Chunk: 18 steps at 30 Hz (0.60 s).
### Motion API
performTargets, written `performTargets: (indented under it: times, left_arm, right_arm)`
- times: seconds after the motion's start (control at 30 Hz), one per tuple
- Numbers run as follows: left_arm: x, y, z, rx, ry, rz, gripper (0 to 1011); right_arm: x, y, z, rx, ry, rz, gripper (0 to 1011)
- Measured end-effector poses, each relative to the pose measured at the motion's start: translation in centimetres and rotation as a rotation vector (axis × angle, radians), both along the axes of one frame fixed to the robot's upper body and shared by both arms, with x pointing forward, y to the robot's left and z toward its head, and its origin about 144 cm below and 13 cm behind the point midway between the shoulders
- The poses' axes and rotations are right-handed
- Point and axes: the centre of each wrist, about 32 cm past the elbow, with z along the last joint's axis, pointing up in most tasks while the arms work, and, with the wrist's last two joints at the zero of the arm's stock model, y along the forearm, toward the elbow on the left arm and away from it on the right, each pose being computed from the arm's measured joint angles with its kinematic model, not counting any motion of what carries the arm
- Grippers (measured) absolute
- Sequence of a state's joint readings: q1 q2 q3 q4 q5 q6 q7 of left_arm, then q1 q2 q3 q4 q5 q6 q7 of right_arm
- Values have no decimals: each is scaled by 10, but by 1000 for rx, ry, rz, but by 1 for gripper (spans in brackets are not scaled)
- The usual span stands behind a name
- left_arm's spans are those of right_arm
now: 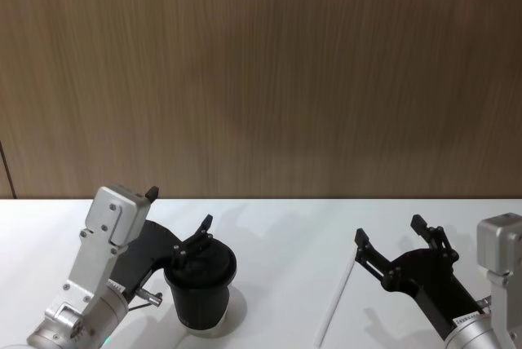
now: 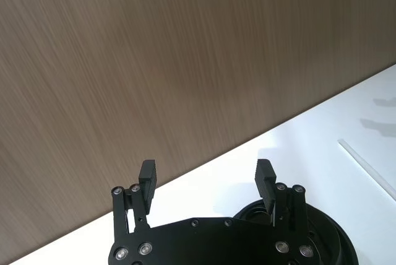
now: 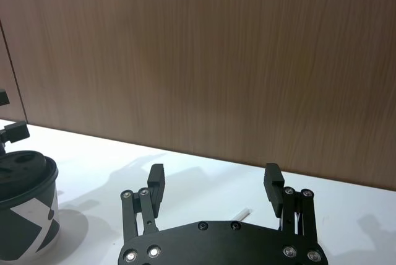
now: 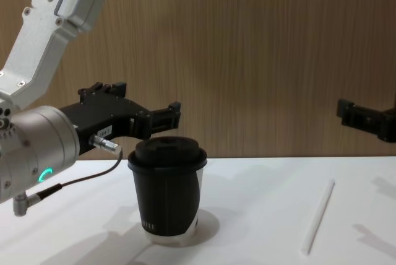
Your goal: Pick up the straw with one hand, pass it to the other hand, and insert it into the cup.
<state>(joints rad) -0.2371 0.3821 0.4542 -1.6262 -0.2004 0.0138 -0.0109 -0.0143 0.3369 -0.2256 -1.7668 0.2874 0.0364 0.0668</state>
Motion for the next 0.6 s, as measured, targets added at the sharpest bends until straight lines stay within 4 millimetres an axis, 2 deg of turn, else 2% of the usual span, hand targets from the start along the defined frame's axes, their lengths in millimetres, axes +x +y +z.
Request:
performTargets:
  times: [0.27,0.6]
  left_arm:
    - [0,0,0,0,0,0,1003]
    - [0,0,0,0,0,0,1003]
  right_arm:
    - [1,5,4,-6,39,-16,1001]
    - [1,21,15,-49,146,-49,1001]
